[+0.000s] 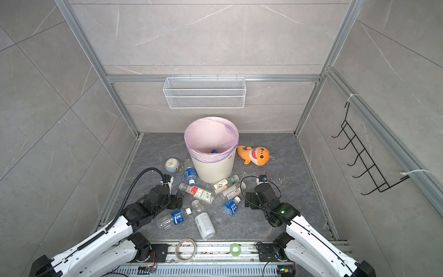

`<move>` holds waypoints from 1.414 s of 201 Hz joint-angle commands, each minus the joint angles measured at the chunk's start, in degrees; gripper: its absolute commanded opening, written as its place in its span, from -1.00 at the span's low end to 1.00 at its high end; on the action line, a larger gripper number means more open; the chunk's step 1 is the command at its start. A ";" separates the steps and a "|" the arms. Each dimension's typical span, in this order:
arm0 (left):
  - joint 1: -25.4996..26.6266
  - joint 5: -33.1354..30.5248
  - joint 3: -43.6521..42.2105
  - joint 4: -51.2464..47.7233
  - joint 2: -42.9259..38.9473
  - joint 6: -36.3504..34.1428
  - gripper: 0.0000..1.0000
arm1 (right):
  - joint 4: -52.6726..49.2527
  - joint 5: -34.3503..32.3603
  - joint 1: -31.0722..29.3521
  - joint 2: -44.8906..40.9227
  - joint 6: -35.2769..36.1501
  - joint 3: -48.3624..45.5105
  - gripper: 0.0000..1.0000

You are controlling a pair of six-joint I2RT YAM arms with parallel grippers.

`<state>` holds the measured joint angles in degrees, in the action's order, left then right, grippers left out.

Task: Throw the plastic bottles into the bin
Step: 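Lower the left gripper onto the crushed clear bottle while the right gripper hovers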

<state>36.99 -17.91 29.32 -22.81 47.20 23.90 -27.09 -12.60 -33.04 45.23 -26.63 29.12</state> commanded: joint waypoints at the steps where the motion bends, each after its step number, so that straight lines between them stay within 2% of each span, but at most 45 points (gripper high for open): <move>1: -2.72 -0.25 2.52 -0.51 1.44 2.07 0.97 | 2.22 0.69 0.02 0.23 -0.89 -0.53 1.00; 74: -9.58 3.42 5.07 1.84 13.72 2.07 0.89 | 2.57 0.73 0.03 0.73 -1.24 -0.73 1.00; 124: -12.17 4.01 5.90 5.42 17.94 1.02 0.88 | 2.48 0.56 0.07 1.08 -1.41 -0.55 1.00; 151: -14.34 6.53 6.05 7.37 20.17 0.80 0.85 | 2.26 0.08 0.07 1.52 -1.59 -0.39 1.00; 232: -15.55 7.88 7.32 9.69 26.15 -0.22 0.77 | 2.13 -0.34 0.03 2.40 -1.80 -0.03 1.00; 284: -15.63 8.60 8.27 8.88 28.62 -0.33 0.54 | 2.13 -0.41 0.07 2.58 -1.77 -0.03 1.00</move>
<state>21.69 -10.09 35.46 -14.50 75.07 24.86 -25.41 -12.23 -33.04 47.33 -27.49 29.02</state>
